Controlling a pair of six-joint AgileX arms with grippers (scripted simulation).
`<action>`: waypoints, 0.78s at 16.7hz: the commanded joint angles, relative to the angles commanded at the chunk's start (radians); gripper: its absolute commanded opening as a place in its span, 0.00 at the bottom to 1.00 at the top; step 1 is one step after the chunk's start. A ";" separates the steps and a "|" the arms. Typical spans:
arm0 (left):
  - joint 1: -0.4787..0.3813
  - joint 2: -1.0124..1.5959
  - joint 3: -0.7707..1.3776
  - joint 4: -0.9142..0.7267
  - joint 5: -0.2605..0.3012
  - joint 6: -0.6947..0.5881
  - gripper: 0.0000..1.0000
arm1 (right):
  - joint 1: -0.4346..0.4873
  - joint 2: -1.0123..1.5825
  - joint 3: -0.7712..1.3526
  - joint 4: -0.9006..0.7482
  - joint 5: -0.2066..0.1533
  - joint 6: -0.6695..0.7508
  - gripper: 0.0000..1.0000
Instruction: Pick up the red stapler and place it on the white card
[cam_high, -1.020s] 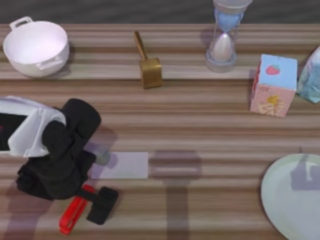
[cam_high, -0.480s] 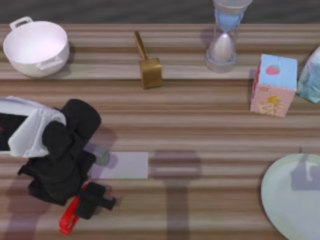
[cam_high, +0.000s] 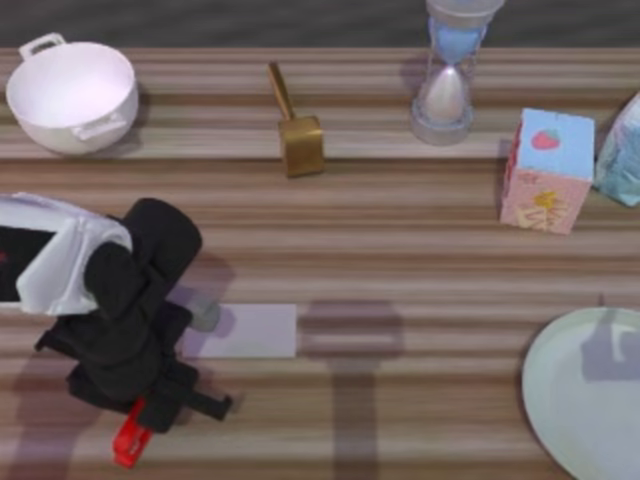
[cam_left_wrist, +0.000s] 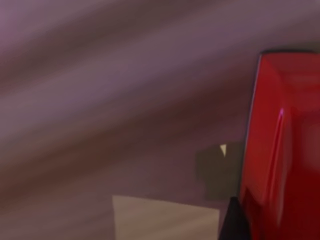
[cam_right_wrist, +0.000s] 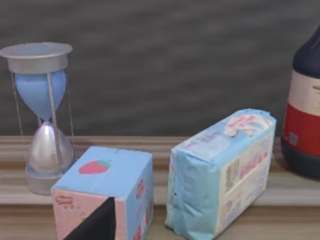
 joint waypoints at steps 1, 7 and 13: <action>0.000 0.000 0.000 0.000 0.000 0.000 0.00 | 0.000 0.000 0.000 0.000 0.000 0.000 1.00; -0.001 -0.007 0.012 -0.016 0.000 0.001 0.00 | 0.000 0.000 0.000 0.000 0.000 0.000 1.00; 0.007 -0.109 0.156 -0.281 -0.001 -0.007 0.00 | 0.000 0.000 0.000 0.000 0.000 0.000 1.00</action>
